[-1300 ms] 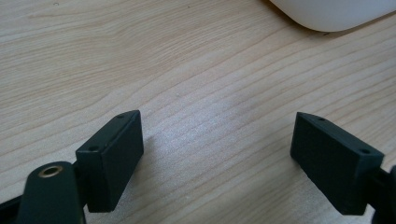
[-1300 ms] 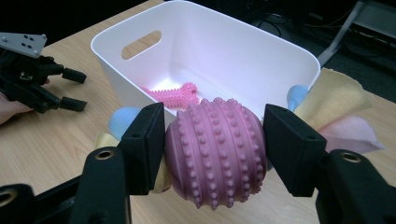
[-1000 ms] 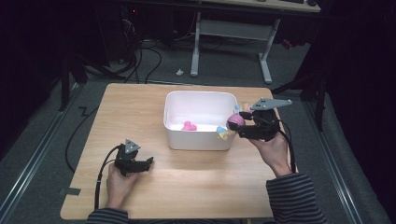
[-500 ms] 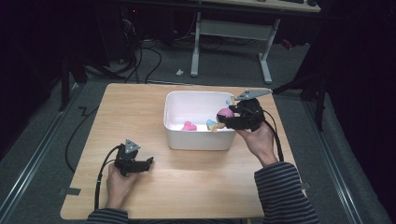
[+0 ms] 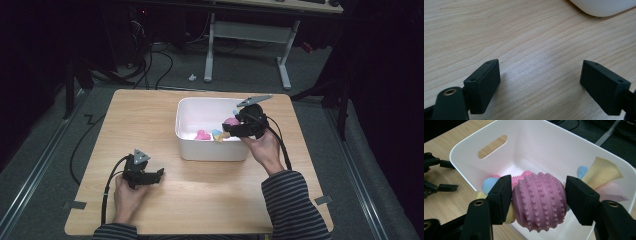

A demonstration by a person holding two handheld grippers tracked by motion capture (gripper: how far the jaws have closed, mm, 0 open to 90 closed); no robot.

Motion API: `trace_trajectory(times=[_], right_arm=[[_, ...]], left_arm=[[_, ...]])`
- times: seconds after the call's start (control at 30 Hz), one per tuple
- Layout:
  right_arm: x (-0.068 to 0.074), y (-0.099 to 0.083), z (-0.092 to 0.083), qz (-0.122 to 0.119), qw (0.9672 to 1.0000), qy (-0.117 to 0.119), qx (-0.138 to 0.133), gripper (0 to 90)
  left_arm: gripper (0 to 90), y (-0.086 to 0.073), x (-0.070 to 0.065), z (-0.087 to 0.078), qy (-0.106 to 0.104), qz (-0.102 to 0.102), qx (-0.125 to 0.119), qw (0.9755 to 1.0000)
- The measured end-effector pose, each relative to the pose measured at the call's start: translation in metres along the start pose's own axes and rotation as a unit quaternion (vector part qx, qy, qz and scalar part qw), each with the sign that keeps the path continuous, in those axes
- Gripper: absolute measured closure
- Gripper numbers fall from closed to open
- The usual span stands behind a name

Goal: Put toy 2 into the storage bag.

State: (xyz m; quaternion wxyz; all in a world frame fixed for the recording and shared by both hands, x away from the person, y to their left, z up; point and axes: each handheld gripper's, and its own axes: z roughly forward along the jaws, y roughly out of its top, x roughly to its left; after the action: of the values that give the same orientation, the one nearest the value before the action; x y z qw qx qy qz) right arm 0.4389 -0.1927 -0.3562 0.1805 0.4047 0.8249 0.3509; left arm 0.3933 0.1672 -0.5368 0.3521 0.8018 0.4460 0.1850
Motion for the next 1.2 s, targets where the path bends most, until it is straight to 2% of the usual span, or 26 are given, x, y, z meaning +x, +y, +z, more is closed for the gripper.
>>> trace_trajectory(times=[0.23,0.33,0.87,1.0,1.2], right_arm=[[0.003,0.0,0.008,0.004,0.9999,0.008,0.013,39.7],[0.003,-0.001,0.011,0.014,0.9997,0.012,0.017,39.5],[-0.008,-0.005,0.012,0.048,0.9976,0.044,0.024,34.9],[-0.008,-0.007,0.011,0.045,0.9976,0.044,0.027,34.8],[-0.009,-0.014,-0.003,0.03,0.9993,0.023,0.006,36.0]], left_arm=[[16.8,0.0,0.0,0.0,0.0,0.0,0.0,1.0],[16.8,0.0,0.0,0.0,0.0,0.0,0.0,1.0],[16.7,0.0,0.0,0.0,0.0,0.001,0.0,1.0],[16.6,0.0,0.0,0.0,-0.001,0.0,0.0,1.0],[16.5,0.0,0.0,0.0,-0.001,0.0,0.0,1.0]])
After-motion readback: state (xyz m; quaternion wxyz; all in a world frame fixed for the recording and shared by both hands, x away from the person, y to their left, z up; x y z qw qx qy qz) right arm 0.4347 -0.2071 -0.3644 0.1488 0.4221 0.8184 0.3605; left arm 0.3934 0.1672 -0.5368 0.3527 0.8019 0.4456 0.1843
